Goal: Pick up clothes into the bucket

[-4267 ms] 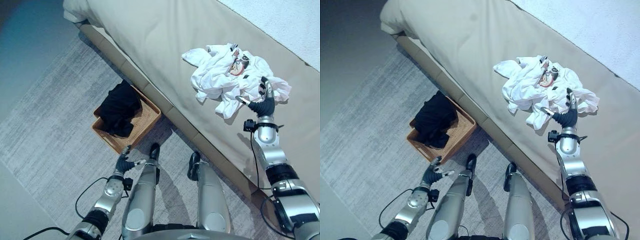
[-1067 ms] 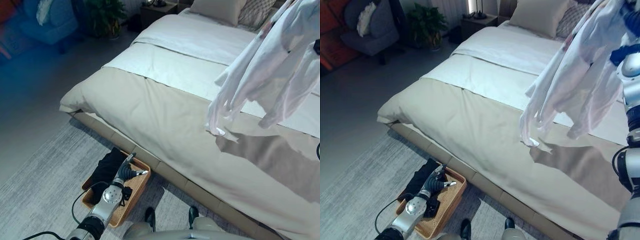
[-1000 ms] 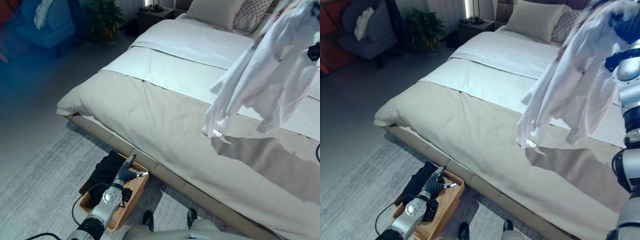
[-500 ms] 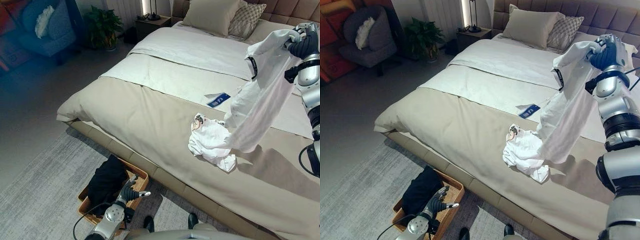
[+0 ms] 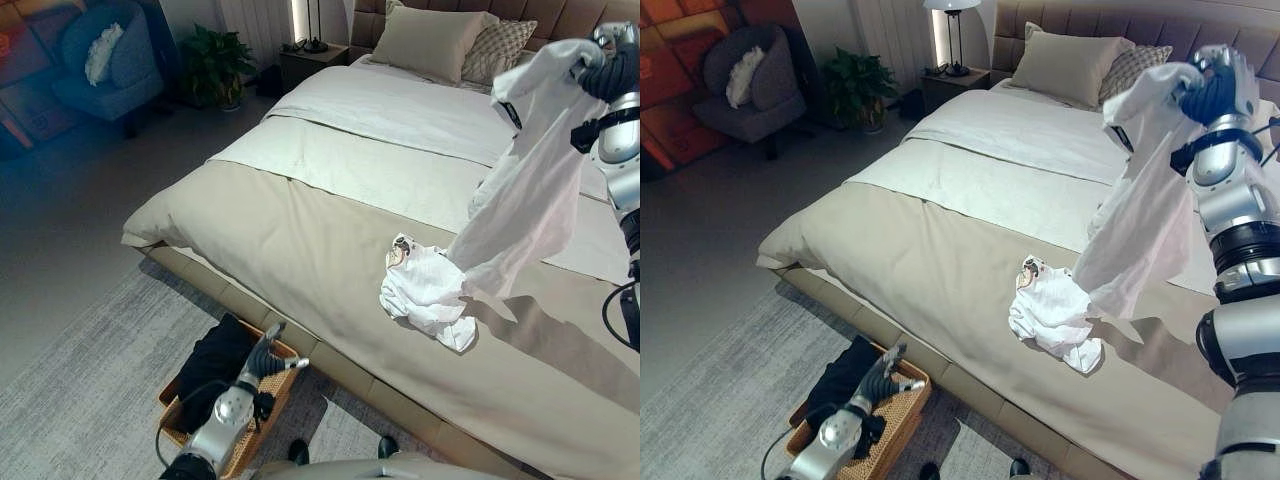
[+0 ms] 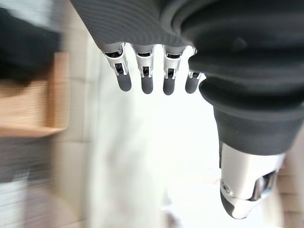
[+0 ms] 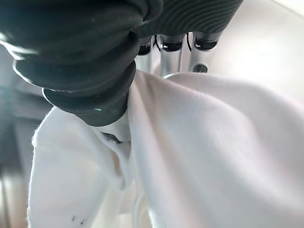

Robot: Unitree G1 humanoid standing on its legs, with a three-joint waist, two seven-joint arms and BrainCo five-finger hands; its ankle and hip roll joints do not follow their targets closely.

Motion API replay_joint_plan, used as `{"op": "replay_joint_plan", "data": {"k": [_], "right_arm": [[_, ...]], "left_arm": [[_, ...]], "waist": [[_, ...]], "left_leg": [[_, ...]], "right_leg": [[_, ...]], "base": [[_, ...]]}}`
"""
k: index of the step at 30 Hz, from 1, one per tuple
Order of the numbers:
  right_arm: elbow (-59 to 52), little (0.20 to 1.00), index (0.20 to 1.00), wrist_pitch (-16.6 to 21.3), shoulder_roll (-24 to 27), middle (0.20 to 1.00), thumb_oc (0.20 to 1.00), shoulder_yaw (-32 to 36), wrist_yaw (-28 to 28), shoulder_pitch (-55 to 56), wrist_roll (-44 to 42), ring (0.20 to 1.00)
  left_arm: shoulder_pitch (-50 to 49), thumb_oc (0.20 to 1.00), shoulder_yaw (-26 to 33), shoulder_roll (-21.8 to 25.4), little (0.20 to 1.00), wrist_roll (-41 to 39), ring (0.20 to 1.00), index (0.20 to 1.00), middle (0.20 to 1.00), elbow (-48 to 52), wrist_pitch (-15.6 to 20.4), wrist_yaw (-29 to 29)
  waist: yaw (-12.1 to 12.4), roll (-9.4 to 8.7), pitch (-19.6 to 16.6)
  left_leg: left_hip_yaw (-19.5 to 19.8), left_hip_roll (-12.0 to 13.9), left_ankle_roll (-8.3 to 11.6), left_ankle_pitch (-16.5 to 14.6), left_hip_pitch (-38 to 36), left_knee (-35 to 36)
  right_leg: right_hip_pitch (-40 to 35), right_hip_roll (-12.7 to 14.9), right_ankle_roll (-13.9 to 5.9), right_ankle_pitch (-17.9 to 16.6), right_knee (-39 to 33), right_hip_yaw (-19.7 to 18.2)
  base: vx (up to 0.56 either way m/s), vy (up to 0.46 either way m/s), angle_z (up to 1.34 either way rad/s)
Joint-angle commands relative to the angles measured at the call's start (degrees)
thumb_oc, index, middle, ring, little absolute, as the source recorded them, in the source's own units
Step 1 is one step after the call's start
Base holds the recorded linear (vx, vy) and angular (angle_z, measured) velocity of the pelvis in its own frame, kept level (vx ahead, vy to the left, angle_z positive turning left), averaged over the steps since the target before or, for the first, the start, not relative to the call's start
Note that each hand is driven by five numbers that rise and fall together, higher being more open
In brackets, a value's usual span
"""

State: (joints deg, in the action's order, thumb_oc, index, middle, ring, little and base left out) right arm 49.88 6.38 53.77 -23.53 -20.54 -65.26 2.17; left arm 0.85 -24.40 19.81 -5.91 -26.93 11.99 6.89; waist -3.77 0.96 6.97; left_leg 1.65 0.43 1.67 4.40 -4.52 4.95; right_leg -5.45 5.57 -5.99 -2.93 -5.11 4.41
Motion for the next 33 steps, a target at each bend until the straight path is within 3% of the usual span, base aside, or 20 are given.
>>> {"op": "replay_joint_plan", "data": {"k": [1,6,10,21,27,33], "right_arm": [[-4.75,0.200,0.200,3.29,3.76,0.200,0.200,-0.60,-2.57,-5.41,-3.05,0.200],[-14.72,0.200,0.200,3.99,2.87,0.200,0.200,-1.63,0.65,-3.40,-5.47,0.200],[-23.74,0.200,0.200,4.91,2.44,0.200,0.200,-1.46,4.72,0.84,-7.01,0.200],[-47.89,0.200,0.200,6.09,0.00,0.200,0.200,-2.53,15.20,9.34,-11.94,0.200],[-55.26,0.200,0.200,7.10,-1.12,0.200,0.200,-2.50,17.83,11.04,-13.50,0.200],[-60.40,0.200,0.200,8.37,-4.34,0.200,0.200,-2.79,19.00,11.64,-17.14,0.200]], "left_arm": [[6.68,1.000,2.14,3.86,1.000,-3.71,1.000,1.000,1.000,6.15,3.77,-0.10],[16.30,1.000,1.89,5.69,1.000,-6.45,1.000,1.000,1.000,15.90,4.06,0.21],[24.10,1.000,-0.43,4.69,1.000,-8.15,1.000,1.000,1.000,16.90,3.76,-0.18],[42.81,1.000,-9.51,-6.19,1.000,-14.43,1.000,1.000,1.000,7.29,0.88,-0.09],[45.88,1.000,-11.62,-11.18,1.000,-10.63,1.000,1.000,1.000,1.02,-0.52,0.81],[46.27,1.000,-13.55,-17.02,1.000,-15.46,1.000,1.000,1.000,-3.50,-1.99,0.21]], "waist": [[1.11,-4.39,-3.42],[-0.09,-4.44,-4.59],[-0.88,-4.49,-4.94],[-3.76,-3.66,-6.02],[-4.60,-3.59,-6.09],[-4.38,-3.60,-5.92]], "left_leg": [[-1.52,-1.47,-0.04,-7.52,1.90,-7.16],[-1.85,-1.32,0.02,-7.65,1.06,-6.80],[-2.62,-1.33,-0.18,-7.34,1.06,-7.18],[-3.58,-1.25,-0.50,-7.48,-0.07,-7.38],[-2.96,-1.54,-0.70,-7.35,-0.40,-7.29],[-2.69,-1.68,-0.92,-7.25,-0.08,-7.42]], "right_leg": [[3.72,1.83,-2.03,3.25,8.78,0.63],[3.24,1.80,-1.94,3.25,8.55,0.39],[3.43,1.85,-1.93,2.74,8.66,-0.28],[2.91,1.97,-2.06,2.85,9.35,-1.41],[2.63,2.13,-2.07,3.15,10.19,-1.27],[2.98,2.36,-2.12,2.65,9.74,-0.96]], "base": [[0.00,0.000,0.00],[0.01,-0.007,-0.03],[-0.02,-0.007,-0.03],[0.00,-0.004,-0.11],[0.00,0.007,0.01],[0.00,0.000,0.00]]}}
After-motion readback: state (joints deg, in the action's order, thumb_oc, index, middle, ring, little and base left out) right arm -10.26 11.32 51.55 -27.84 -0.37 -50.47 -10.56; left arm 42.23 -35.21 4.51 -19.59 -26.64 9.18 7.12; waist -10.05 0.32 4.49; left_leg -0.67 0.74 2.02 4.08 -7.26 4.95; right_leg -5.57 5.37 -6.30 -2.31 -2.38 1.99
